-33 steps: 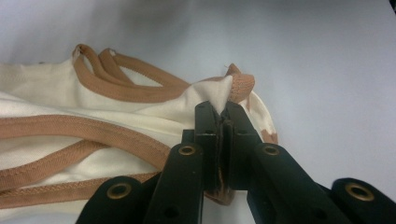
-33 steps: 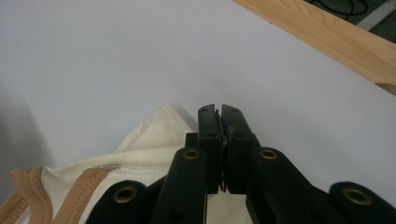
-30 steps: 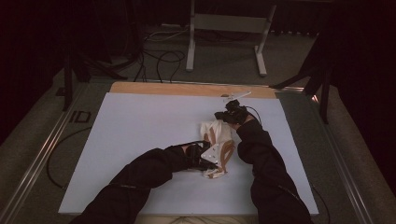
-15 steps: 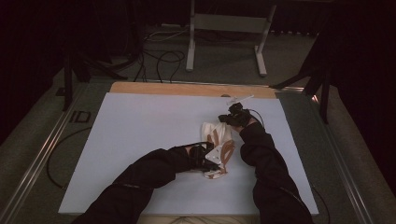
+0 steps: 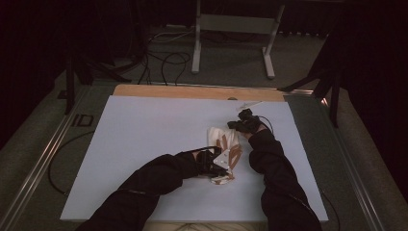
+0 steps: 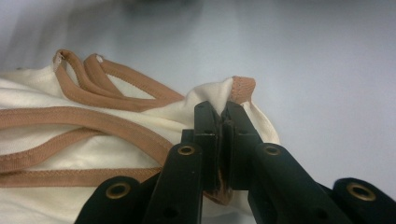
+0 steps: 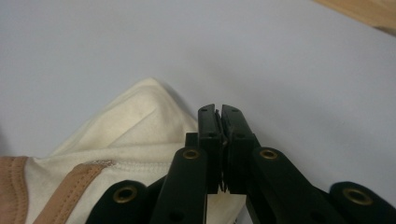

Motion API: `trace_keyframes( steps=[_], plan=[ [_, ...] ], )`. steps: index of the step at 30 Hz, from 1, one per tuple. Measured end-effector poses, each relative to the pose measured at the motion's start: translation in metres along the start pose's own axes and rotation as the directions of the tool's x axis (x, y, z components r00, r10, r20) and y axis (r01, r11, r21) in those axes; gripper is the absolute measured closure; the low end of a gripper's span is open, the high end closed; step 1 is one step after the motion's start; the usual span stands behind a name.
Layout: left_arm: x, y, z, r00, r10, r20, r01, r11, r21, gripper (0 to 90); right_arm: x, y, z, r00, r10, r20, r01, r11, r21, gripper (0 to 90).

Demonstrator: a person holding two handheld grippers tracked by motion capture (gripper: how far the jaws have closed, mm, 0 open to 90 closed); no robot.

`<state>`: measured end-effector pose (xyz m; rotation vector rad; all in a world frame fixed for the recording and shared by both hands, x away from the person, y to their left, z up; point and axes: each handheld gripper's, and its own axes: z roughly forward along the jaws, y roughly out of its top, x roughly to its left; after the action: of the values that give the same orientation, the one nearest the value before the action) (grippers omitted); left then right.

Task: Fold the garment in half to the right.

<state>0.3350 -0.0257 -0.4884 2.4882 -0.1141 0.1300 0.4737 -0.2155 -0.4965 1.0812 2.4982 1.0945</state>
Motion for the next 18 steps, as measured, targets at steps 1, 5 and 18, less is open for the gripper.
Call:
trace_keyframes(
  steps=[1,5,18],
  plan=[
    [0.000,0.000,0.000,1.0000,-0.002,-0.001,0.002,1.0000,-0.001,86.3,0.000,-0.001,0.001,1.0000,0.003,0.001,-0.003,1.0000,0.004,88.0],
    [0.000,0.000,0.002,1.0000,-0.007,-0.002,0.007,1.0000,-0.005,85.8,-0.002,-0.005,0.000,0.9999,0.014,0.000,-0.014,0.9999,-0.001,87.9],
    [-0.001,0.003,0.006,0.9997,-0.023,-0.004,0.023,0.9997,-0.007,84.6,-0.013,-0.015,-0.009,0.9990,0.038,-0.026,-0.039,0.9986,-0.035,85.7]
  ],
)
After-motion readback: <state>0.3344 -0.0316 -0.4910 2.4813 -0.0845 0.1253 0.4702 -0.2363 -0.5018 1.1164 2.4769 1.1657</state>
